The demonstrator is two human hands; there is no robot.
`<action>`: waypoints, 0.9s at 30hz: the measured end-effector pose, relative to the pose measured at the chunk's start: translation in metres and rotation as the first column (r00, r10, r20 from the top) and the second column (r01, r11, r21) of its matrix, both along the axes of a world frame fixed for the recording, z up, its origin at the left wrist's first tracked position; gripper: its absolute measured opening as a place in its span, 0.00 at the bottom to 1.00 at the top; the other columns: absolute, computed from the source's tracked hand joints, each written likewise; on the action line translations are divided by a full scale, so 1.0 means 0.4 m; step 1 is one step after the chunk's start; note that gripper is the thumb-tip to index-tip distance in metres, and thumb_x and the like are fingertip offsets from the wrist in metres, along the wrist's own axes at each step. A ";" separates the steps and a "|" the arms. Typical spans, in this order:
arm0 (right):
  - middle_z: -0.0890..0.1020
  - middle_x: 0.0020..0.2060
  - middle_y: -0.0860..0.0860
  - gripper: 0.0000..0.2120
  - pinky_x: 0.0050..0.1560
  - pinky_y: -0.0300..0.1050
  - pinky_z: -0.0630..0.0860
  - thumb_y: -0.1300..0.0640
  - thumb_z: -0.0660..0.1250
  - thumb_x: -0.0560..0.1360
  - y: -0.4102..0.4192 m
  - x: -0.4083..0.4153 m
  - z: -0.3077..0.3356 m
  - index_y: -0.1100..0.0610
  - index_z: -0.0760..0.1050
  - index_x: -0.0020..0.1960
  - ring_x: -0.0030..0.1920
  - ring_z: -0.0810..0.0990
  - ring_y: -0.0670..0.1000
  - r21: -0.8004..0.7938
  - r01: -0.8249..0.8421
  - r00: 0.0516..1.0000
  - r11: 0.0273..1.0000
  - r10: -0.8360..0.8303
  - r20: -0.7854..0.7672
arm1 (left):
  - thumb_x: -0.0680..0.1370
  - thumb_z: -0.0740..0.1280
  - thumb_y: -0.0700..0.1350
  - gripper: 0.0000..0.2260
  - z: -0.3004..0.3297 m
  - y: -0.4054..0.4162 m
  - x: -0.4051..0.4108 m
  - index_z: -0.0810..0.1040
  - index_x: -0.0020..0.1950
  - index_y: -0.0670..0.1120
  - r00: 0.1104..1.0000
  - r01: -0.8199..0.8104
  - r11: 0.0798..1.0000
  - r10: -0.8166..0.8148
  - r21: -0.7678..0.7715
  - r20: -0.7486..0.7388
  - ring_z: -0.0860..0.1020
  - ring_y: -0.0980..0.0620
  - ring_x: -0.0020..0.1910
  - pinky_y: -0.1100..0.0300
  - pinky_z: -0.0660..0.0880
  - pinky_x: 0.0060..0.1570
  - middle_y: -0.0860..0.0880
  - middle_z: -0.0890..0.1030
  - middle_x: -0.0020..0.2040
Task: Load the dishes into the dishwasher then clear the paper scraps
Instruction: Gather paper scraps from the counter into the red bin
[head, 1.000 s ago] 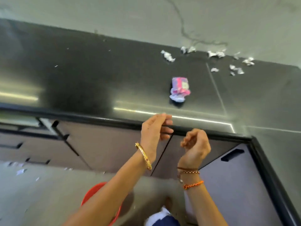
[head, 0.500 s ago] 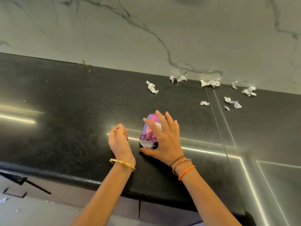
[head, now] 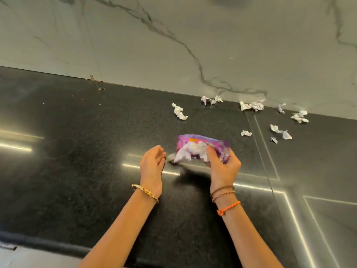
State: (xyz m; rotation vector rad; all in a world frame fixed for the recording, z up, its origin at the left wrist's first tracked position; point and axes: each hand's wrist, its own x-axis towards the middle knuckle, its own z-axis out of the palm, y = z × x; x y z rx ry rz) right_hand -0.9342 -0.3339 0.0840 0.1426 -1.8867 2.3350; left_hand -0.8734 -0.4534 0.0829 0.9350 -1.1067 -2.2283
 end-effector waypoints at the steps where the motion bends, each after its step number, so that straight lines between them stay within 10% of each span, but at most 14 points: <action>1: 0.81 0.28 0.43 0.10 0.33 0.36 0.77 0.69 0.67 0.72 0.000 -0.010 0.007 0.56 0.76 0.39 0.31 0.79 0.39 -0.208 -0.041 0.983 0.977 0.077 0.167 | 0.80 0.58 0.41 0.07 -0.004 -0.006 -0.010 0.75 0.48 0.46 0.999 0.041 0.999 -0.041 0.021 -0.018 0.75 0.53 0.52 0.65 0.73 0.52 0.49 0.77 0.46; 6: 0.82 0.28 0.47 0.07 0.27 0.34 0.76 0.70 0.65 0.72 -0.010 -0.048 0.014 0.60 0.77 0.41 0.29 0.80 0.43 -0.303 -0.226 0.884 0.926 0.326 0.335 | 0.82 0.50 0.49 0.19 0.008 -0.014 -0.079 0.75 0.57 0.39 0.949 0.293 0.910 -0.240 0.294 -0.203 0.78 0.46 0.51 0.54 0.72 0.56 0.43 0.80 0.48; 10: 0.82 0.36 0.47 0.08 0.44 0.45 0.80 0.64 0.71 0.69 -0.050 -0.057 -0.014 0.51 0.78 0.40 0.40 0.81 0.48 0.285 -0.164 0.986 0.944 0.155 0.055 | 0.80 0.51 0.56 0.23 0.004 -0.004 -0.098 0.76 0.54 0.40 0.900 0.413 0.808 -0.291 0.422 -0.324 0.82 0.44 0.44 0.49 0.75 0.50 0.39 0.82 0.46; 15: 0.79 0.41 0.48 0.12 0.43 0.37 0.68 0.60 0.70 0.67 -0.073 -0.085 -0.009 0.48 0.80 0.48 0.45 0.70 0.44 0.782 0.097 0.943 0.616 0.194 -0.269 | 0.77 0.58 0.54 0.12 -0.005 -0.020 -0.111 0.75 0.54 0.50 0.864 0.479 0.805 -0.363 0.350 -0.349 0.78 0.47 0.47 0.48 0.73 0.53 0.45 0.80 0.47; 21: 0.83 0.44 0.45 0.16 0.45 0.48 0.69 0.50 0.61 0.65 -0.091 -0.088 -0.020 0.49 0.81 0.49 0.44 0.74 0.52 0.821 0.117 0.829 0.559 0.400 -0.390 | 0.77 0.61 0.54 0.09 -0.005 -0.021 -0.136 0.74 0.48 0.49 0.917 0.380 0.872 -0.310 0.308 -0.252 0.80 0.53 0.34 0.58 0.78 0.38 0.50 0.80 0.33; 24: 0.72 0.57 0.51 0.29 0.58 0.41 0.67 0.50 0.60 0.65 -0.053 -0.060 -0.030 0.54 0.70 0.66 0.56 0.71 0.49 0.784 -0.101 0.860 0.613 0.449 -0.240 | 0.78 0.62 0.53 0.09 -0.011 -0.017 -0.142 0.73 0.45 0.48 0.926 0.362 0.880 -0.302 0.308 -0.226 0.76 0.53 0.36 0.59 0.78 0.38 0.49 0.76 0.36; 27: 0.66 0.56 0.47 0.29 0.47 0.28 0.70 0.51 0.68 0.65 0.014 -0.012 -0.012 0.45 0.64 0.65 0.44 0.71 0.38 0.660 -0.288 0.876 0.694 0.469 -0.111 | 0.78 0.61 0.52 0.10 -0.018 -0.025 -0.142 0.70 0.40 0.49 0.900 0.417 0.856 -0.343 0.306 -0.269 0.70 0.55 0.31 0.62 0.73 0.31 0.52 0.69 0.31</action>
